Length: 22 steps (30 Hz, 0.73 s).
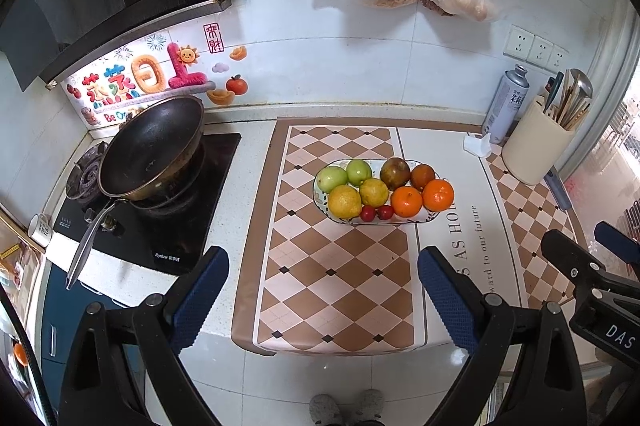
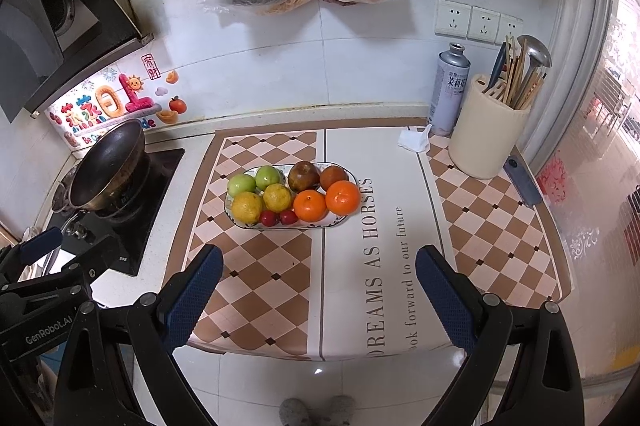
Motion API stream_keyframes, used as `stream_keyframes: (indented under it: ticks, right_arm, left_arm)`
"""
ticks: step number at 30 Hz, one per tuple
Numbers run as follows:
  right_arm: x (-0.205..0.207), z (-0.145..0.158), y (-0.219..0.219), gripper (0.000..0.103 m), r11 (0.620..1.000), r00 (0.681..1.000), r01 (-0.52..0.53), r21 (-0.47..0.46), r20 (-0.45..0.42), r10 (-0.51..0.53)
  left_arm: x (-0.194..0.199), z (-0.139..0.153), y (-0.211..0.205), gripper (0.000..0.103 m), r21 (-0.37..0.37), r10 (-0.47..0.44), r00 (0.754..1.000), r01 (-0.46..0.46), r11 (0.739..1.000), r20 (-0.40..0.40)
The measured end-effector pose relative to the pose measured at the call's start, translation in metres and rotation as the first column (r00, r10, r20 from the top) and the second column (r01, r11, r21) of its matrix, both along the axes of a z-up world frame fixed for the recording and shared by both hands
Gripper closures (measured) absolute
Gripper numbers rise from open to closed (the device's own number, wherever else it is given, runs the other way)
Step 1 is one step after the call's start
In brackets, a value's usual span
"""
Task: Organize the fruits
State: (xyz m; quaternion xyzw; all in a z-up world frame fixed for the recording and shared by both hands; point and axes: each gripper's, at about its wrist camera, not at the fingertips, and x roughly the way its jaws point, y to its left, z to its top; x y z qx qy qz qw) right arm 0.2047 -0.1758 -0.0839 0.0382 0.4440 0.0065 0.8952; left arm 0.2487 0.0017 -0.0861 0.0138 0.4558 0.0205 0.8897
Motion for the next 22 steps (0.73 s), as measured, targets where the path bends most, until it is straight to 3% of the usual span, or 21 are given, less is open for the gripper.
stream_keyframes:
  ticks: [22]
  right_arm:
    - [0.0047, 0.0017, 0.0003, 0.004, 1.0, 1.0, 0.002, -0.011, 0.0, -0.002]
  left_arm:
    - [-0.0031, 0.0074, -0.0004, 0.006, 0.006, -0.008, 0.999, 0.008, 1.0, 0.033]
